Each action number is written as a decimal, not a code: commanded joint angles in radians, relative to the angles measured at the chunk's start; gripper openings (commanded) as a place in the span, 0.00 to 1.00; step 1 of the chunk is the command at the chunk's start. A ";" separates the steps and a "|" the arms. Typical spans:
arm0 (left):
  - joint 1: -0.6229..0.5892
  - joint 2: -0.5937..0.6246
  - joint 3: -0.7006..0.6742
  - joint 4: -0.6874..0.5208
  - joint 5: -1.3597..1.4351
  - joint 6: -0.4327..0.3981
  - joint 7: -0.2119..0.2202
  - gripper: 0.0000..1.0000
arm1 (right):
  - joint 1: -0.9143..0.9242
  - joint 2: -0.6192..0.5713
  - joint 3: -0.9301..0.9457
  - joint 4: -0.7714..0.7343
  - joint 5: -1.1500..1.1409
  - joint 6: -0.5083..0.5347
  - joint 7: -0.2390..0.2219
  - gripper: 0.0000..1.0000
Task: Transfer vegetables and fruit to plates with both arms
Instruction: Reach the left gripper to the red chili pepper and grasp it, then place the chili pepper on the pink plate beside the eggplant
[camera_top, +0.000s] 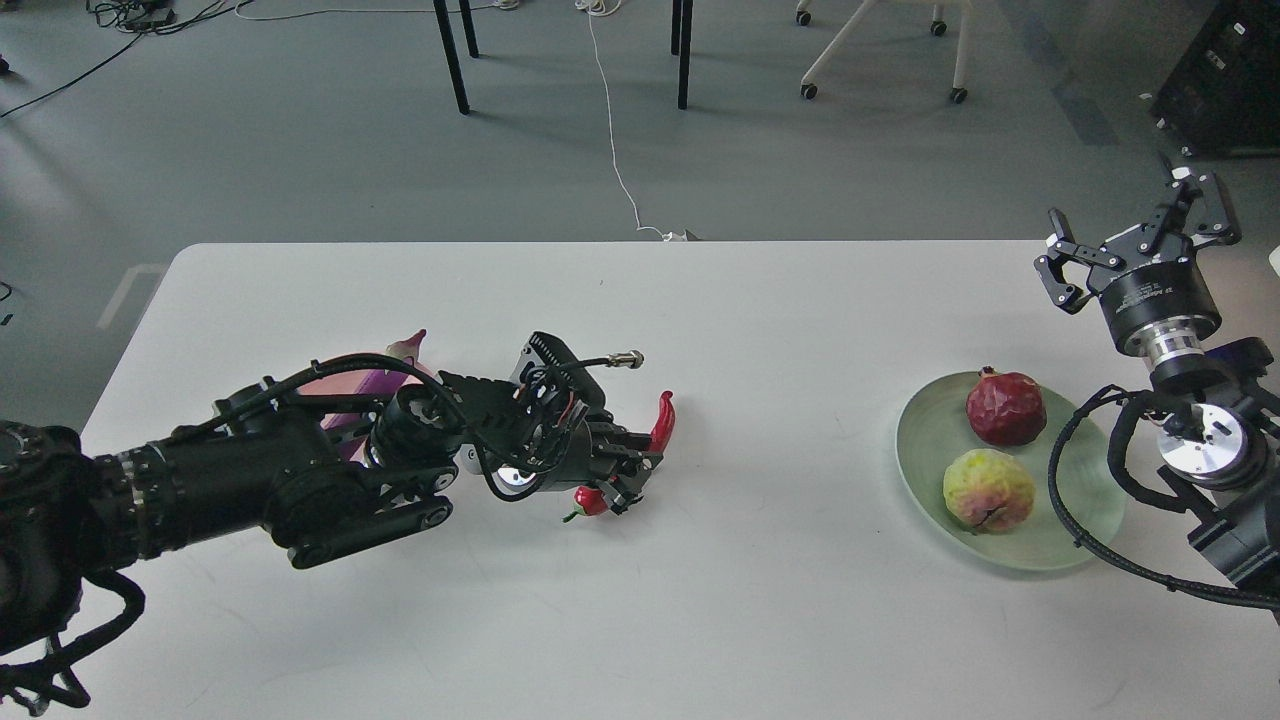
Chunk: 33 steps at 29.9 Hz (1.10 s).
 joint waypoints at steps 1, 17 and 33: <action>-0.002 0.037 -0.029 -0.022 -0.005 0.004 -0.001 0.08 | 0.004 0.000 0.000 0.001 0.000 0.000 0.000 0.99; 0.014 0.530 -0.184 -0.346 -0.064 -0.004 -0.019 0.09 | 0.012 -0.006 -0.001 0.000 -0.001 0.000 0.000 0.99; 0.183 0.611 -0.196 -0.298 -0.062 0.004 -0.051 0.32 | 0.015 -0.008 -0.003 0.004 -0.006 0.000 0.000 0.99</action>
